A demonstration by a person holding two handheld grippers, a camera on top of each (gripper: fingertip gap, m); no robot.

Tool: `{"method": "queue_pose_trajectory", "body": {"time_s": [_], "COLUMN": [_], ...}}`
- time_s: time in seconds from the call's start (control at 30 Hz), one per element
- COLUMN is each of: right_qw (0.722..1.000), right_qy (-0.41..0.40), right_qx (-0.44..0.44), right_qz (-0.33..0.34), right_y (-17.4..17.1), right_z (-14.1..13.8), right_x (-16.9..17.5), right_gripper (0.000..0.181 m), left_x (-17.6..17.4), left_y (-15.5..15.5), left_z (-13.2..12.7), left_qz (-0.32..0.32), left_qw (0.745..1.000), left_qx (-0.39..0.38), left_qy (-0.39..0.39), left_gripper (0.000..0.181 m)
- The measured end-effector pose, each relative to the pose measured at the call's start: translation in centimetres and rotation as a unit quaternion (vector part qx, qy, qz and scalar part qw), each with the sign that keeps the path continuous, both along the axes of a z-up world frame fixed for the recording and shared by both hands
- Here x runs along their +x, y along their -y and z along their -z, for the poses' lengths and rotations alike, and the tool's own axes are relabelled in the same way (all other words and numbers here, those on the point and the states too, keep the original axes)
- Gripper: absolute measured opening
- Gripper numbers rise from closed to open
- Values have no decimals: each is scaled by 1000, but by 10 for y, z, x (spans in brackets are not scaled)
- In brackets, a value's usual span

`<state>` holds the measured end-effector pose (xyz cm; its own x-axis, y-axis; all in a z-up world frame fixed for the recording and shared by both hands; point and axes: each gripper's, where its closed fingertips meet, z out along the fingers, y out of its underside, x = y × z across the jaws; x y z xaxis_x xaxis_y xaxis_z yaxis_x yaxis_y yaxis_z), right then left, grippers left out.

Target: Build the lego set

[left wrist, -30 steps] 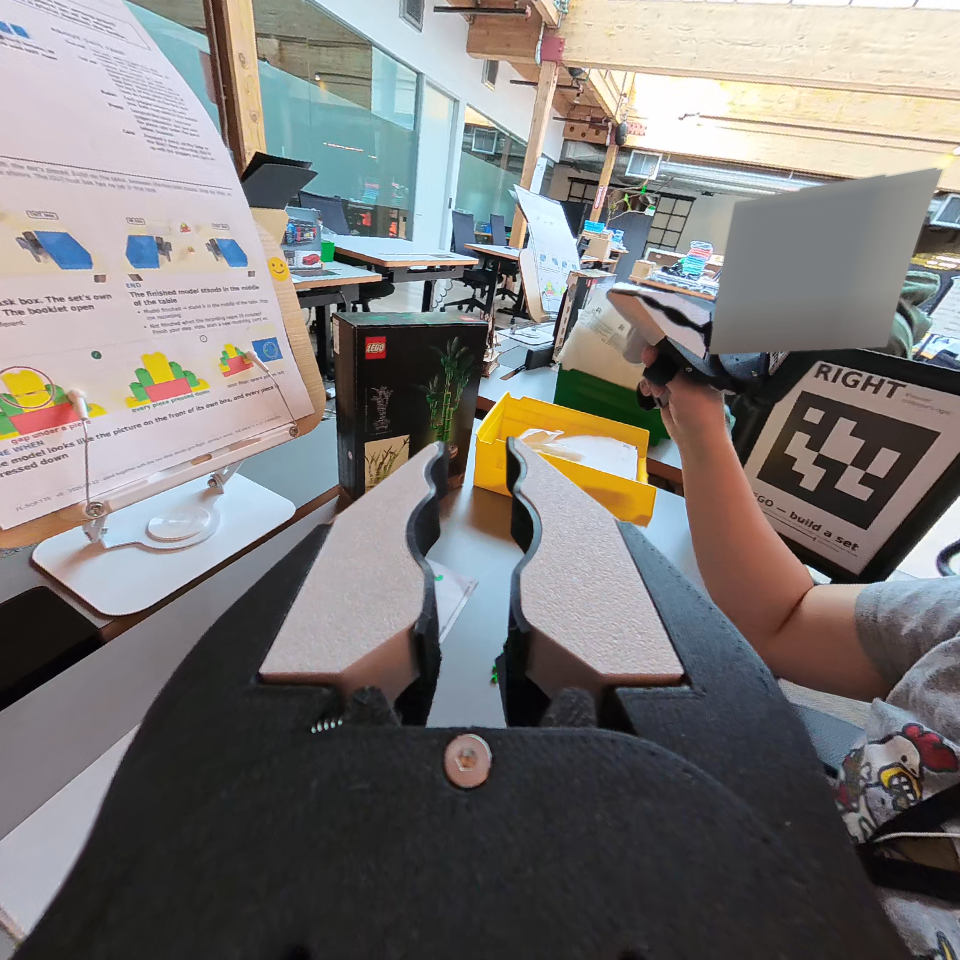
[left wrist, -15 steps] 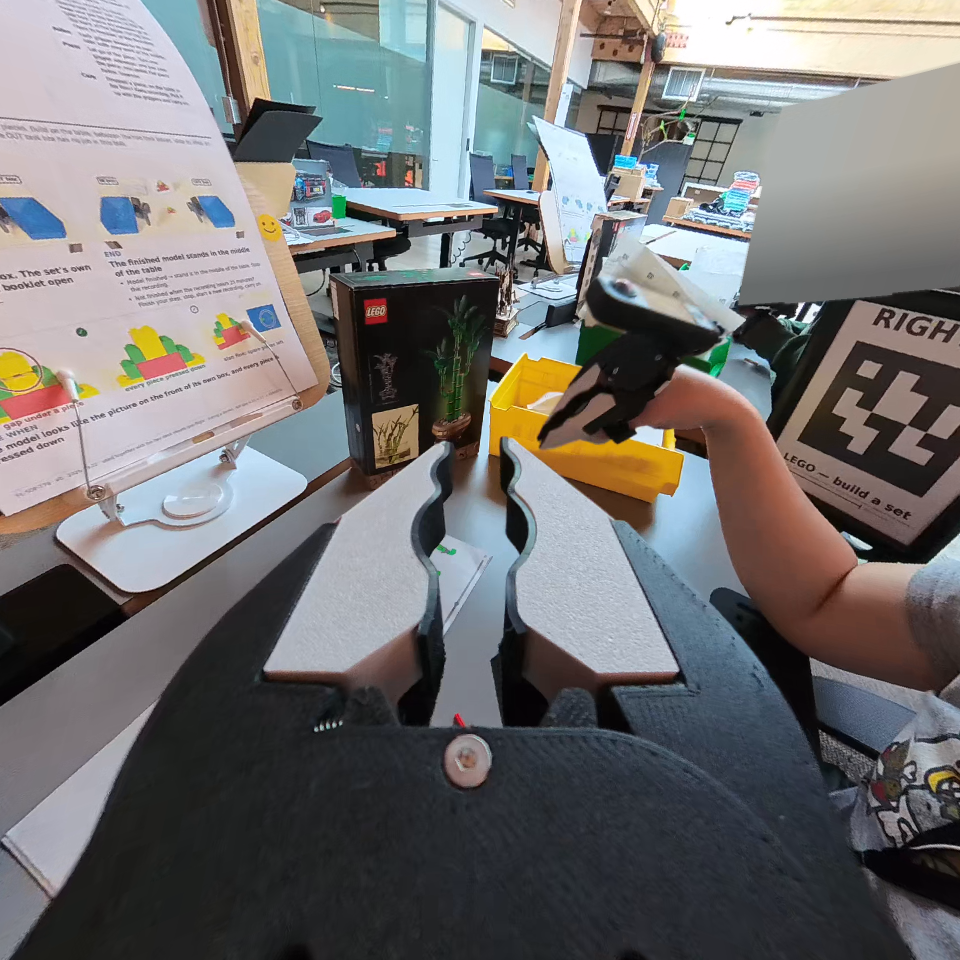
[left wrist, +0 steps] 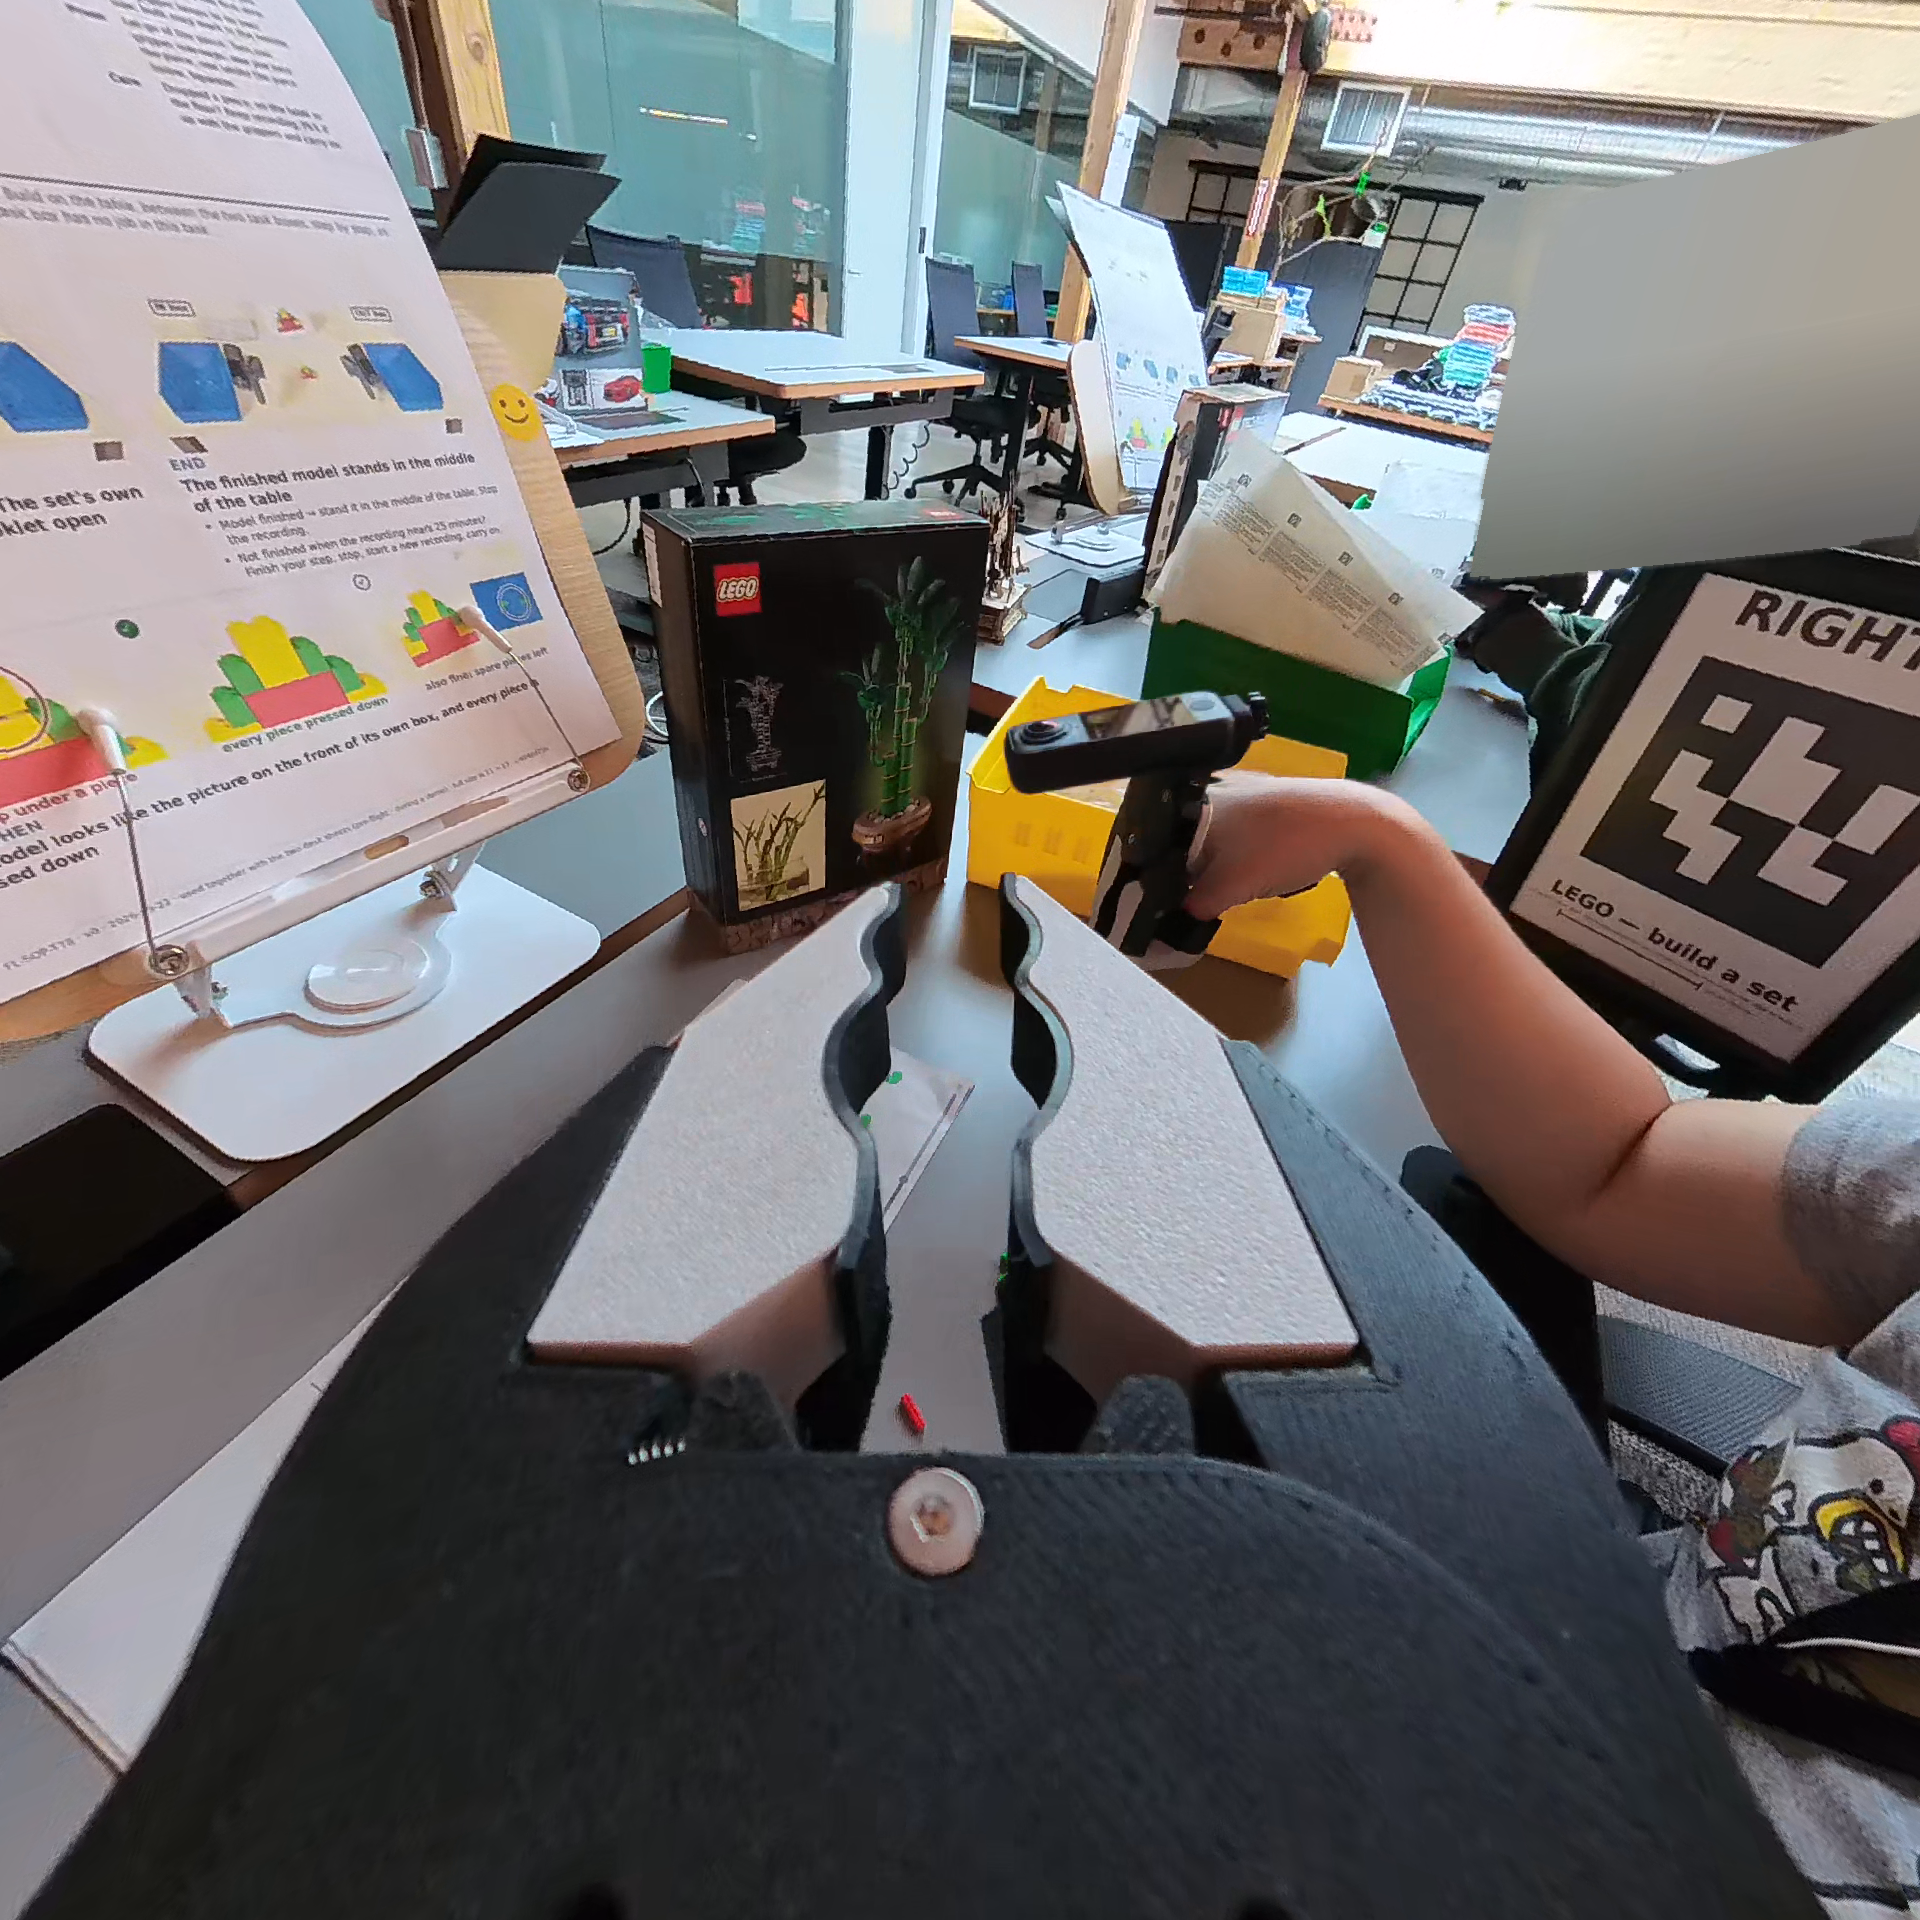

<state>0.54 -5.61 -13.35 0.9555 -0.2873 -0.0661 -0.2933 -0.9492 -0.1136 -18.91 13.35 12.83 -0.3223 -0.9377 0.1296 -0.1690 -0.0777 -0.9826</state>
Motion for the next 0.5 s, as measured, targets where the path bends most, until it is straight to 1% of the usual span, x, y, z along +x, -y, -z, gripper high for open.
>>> {"method": "queue_pose_trajectory", "body": {"time_s": [0.03,0.2,0.33,0.5], "right_qw": [1000,999,999,998], "right_qy": [-2,-18,-16,-9], "right_qx": [-9,-29,-19,-46], "right_qz": [4,15,30,34], "right_y": [1,2,-2,-2], "right_z": [3,12,10,16], "right_x": [0,-4,-3,-4], "right_gripper": [23,30,30,31], "left_x": [0,-1,0,1], "left_y": [0,-1,-1,-1], "left_z": [1,2,3,4], "left_qz": [-1,-4,-4,-4], "left_qw": [1000,1000,1000,1000], "left_qx": [1,6,5,8], "left_qy": [-2,-5,-9,-10], "left_gripper": [16,16,16,15]}}
